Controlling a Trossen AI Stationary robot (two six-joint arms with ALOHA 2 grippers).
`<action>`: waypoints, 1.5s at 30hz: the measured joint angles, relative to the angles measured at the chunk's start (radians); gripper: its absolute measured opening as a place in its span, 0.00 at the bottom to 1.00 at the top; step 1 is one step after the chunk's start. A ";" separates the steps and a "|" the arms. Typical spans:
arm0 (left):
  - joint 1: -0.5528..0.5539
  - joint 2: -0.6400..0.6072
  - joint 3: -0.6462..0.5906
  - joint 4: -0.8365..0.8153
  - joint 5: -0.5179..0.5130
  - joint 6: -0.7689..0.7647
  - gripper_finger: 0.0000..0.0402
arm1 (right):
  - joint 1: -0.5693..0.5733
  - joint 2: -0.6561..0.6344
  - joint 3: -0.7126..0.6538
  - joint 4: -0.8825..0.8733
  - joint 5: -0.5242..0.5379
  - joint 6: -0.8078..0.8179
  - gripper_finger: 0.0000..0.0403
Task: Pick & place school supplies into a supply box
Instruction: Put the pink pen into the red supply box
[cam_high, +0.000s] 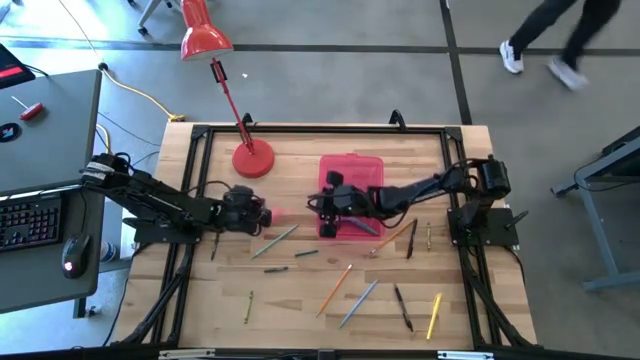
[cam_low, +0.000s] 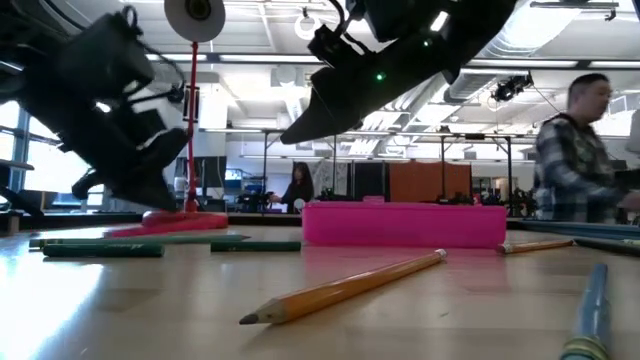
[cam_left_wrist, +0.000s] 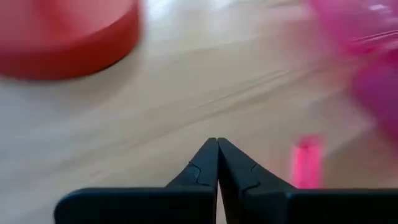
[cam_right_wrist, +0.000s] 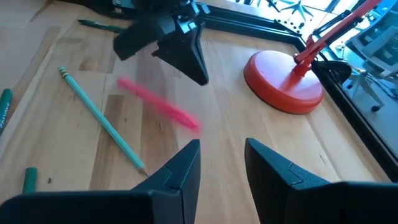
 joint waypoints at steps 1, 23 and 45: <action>0.000 0.000 0.000 0.042 -0.001 0.040 0.09 | 0.009 -0.003 0.000 -0.001 0.002 0.000 0.26; -0.002 0.199 0.002 0.585 0.279 0.481 0.48 | 0.085 -0.012 -0.001 -0.022 0.042 -0.070 0.26; -0.014 0.563 0.256 0.664 0.207 0.521 0.41 | 0.083 -0.012 -0.001 -0.051 0.083 -0.093 0.26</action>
